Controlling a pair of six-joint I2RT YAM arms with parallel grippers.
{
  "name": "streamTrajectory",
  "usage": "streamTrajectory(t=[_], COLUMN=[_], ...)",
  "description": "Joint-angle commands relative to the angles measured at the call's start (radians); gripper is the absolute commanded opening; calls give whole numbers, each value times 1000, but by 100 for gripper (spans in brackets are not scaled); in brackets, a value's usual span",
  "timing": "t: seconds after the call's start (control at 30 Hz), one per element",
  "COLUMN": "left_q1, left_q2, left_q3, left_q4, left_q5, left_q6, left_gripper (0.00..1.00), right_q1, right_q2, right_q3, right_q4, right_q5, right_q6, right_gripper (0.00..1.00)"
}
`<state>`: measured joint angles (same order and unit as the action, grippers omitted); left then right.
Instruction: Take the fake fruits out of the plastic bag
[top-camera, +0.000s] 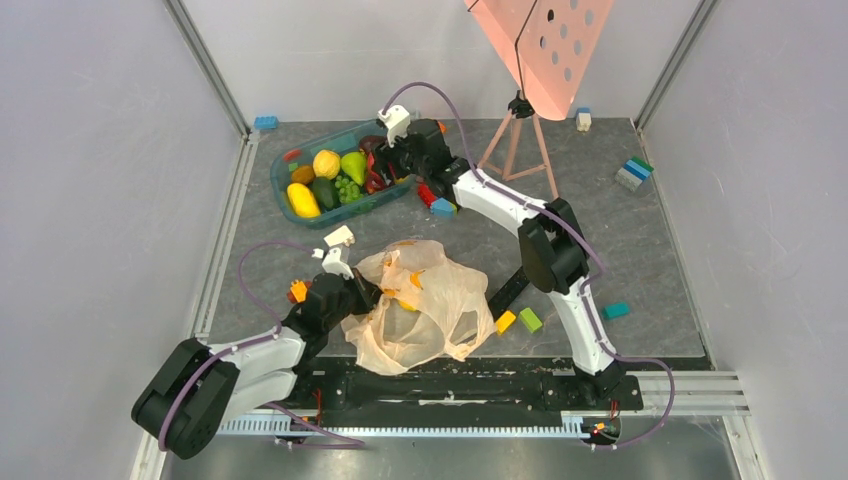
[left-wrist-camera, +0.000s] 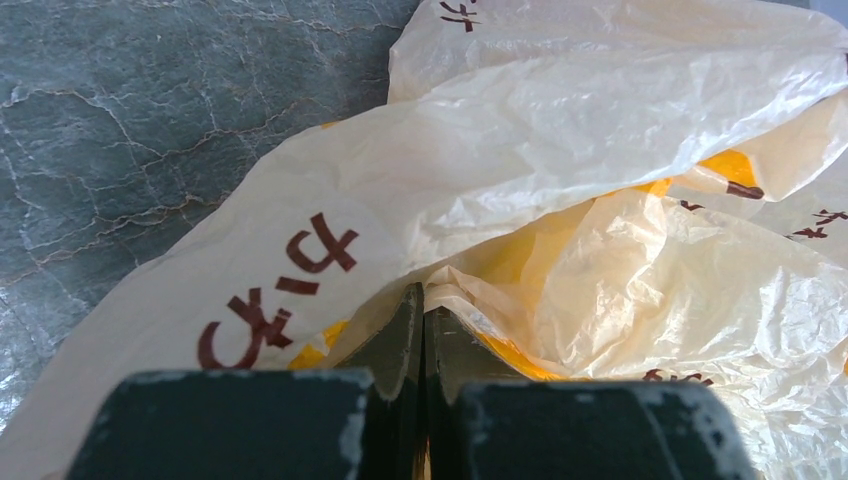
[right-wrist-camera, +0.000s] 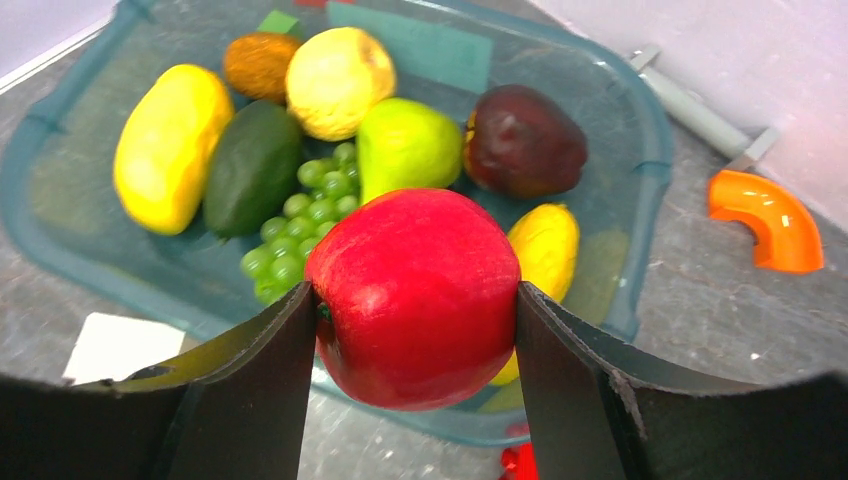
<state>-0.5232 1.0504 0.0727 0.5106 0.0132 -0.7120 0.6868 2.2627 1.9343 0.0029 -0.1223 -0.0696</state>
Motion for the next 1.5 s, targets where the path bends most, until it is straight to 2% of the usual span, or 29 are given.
streamTrajectory(t=[0.0, 0.3, 0.5, 0.63, 0.67, 0.8, 0.9, 1.07, 1.23, 1.47], left_q1=[3, 3, 3, 3, 3, 3, 2, 3, 3, 3], left_q2=[-16, -21, -17, -18, -15, -18, -18, -16, -6, 8], left_q3=[16, 19, 22, 24, 24, 22, 23, 24, 36, 42], left_q4=[19, 5, -3, -8, -9, -9, -8, -8, -24, -26], left_q5=[6, 5, -3, -5, -4, -2, -1, 11, 7, 0], left_q6=[47, 48, 47, 47, 46, 44, 43, 45, 49, 51], left_gripper=[2, 2, 2, 2, 2, 2, 2, 2, 2, 2], right_q1=[-16, -46, -54, -53, -54, -54, -44, 18, 143, 400], right_q2=[66, 148, 145, 96, 79, -14, -138, -364, -578, -820], right_q3=[89, 110, 88, 38, 26, -32, -141, -334, -547, -797], right_q4=[112, 175, 178, 208, 215, 210, 206, 112, 20, -28], right_q5=[51, 65, 68, 73, 73, 65, 30, 57, 114, 266], right_q6=[-30, -6, -10, -34, -39, -48, -51, -33, 49, 214], right_gripper=[53, 57, 75, 96, 98, 98, 98, 97, 92, 84])
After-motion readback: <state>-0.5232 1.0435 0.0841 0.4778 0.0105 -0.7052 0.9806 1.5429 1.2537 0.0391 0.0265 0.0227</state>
